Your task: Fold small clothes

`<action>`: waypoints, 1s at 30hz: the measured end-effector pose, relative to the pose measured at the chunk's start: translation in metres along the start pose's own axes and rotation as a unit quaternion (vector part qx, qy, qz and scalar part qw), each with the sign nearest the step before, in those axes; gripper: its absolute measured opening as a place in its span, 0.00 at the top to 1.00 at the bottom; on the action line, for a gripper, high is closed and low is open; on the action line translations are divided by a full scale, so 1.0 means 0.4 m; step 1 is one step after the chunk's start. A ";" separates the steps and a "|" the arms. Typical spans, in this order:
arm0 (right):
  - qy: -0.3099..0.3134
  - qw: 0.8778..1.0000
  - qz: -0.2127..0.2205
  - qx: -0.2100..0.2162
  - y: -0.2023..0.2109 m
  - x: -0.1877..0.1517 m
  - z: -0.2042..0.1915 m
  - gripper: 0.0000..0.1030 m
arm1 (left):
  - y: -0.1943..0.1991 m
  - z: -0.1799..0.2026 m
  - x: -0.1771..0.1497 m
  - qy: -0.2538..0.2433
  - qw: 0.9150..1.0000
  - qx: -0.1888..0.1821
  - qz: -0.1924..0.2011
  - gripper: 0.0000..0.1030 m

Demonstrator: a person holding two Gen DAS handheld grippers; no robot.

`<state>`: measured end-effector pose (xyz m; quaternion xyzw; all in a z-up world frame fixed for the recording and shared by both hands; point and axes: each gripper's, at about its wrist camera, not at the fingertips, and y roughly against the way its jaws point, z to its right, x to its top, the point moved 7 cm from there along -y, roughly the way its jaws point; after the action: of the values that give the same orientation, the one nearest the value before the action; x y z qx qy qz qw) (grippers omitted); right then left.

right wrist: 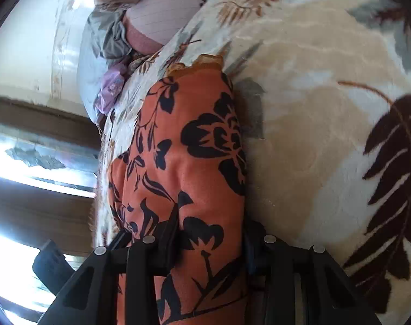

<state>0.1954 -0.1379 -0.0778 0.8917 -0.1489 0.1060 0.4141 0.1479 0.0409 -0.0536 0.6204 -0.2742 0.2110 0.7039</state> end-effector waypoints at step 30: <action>0.004 0.999 0.022 0.038 0.219 -0.254 -0.022 0.33 | 0.079 0.046 -0.087 -0.017 1.000 -0.013 0.021 0.45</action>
<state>0.0693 -0.1668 -0.0420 0.9027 -0.1630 0.1244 0.3783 0.0989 0.0287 -0.0507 0.6086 -0.3018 0.2110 0.7028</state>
